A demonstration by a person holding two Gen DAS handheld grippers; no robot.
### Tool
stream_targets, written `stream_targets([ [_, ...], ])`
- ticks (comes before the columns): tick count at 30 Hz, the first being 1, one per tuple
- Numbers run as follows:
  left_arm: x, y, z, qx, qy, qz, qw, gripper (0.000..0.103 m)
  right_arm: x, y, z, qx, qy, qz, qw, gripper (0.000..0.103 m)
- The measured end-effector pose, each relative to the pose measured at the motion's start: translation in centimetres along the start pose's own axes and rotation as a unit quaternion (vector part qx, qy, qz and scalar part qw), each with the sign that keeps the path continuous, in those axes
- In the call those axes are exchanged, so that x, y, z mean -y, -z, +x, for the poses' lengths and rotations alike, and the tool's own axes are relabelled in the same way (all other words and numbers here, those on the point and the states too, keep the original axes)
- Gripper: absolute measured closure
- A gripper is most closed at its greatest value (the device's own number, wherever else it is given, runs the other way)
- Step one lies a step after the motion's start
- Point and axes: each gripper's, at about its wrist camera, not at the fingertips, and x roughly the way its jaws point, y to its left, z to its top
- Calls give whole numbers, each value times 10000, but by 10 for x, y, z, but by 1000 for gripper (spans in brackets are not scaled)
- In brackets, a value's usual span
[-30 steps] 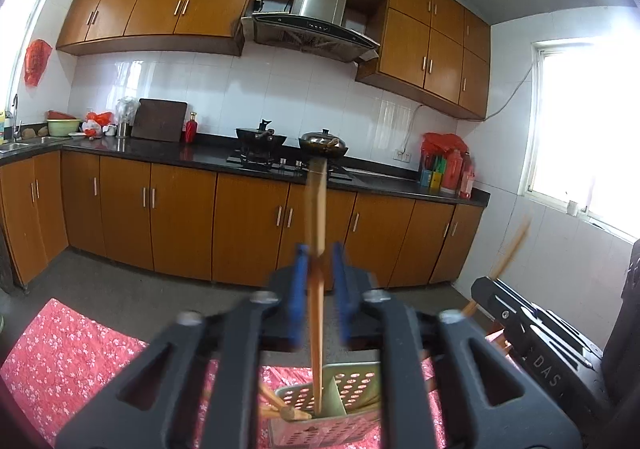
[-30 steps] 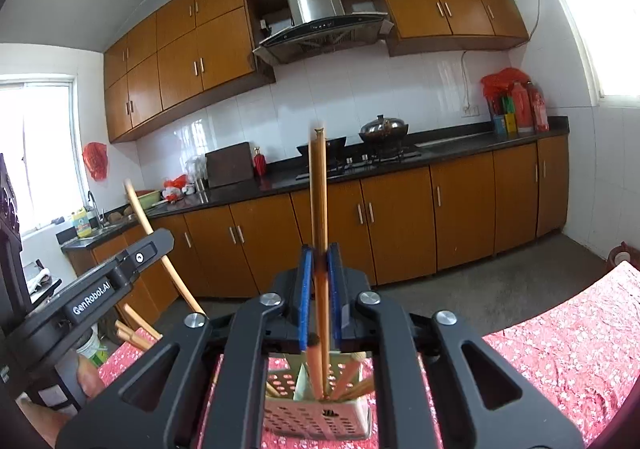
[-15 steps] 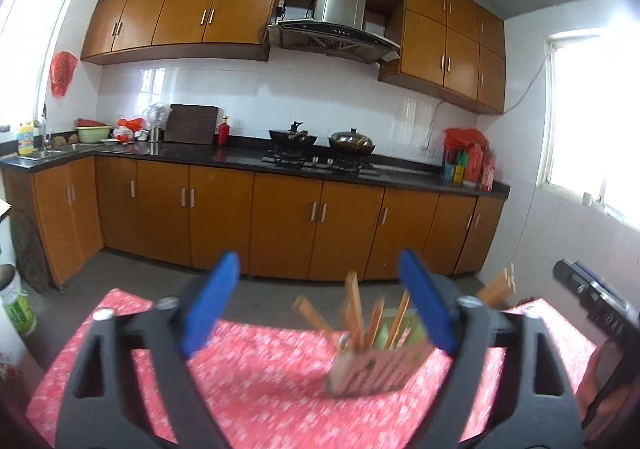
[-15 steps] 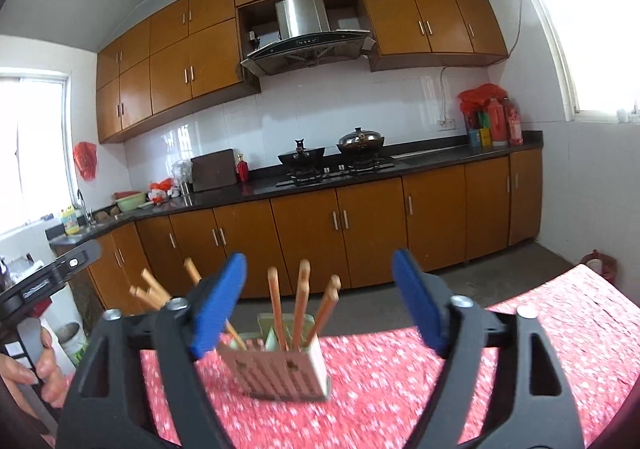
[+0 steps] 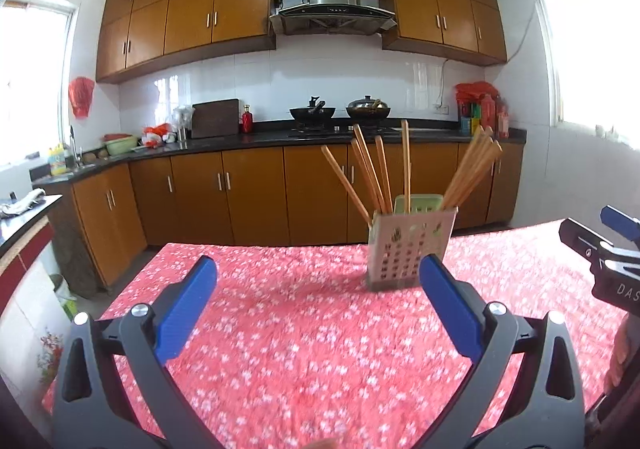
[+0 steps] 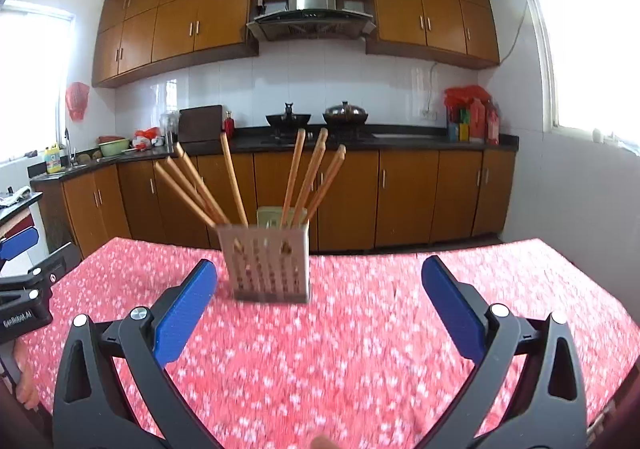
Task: Organize utensils
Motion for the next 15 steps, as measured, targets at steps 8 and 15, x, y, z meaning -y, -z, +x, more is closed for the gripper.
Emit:
stream_targets([
  [8,9,38,-12,-152,50,10,9999,4,-1,43,-15,-156,30,12,9999,2],
  [15,11,57,-11,-309,19,-23,9995,4,-1,68,-12,-453,70,95,9989,2],
])
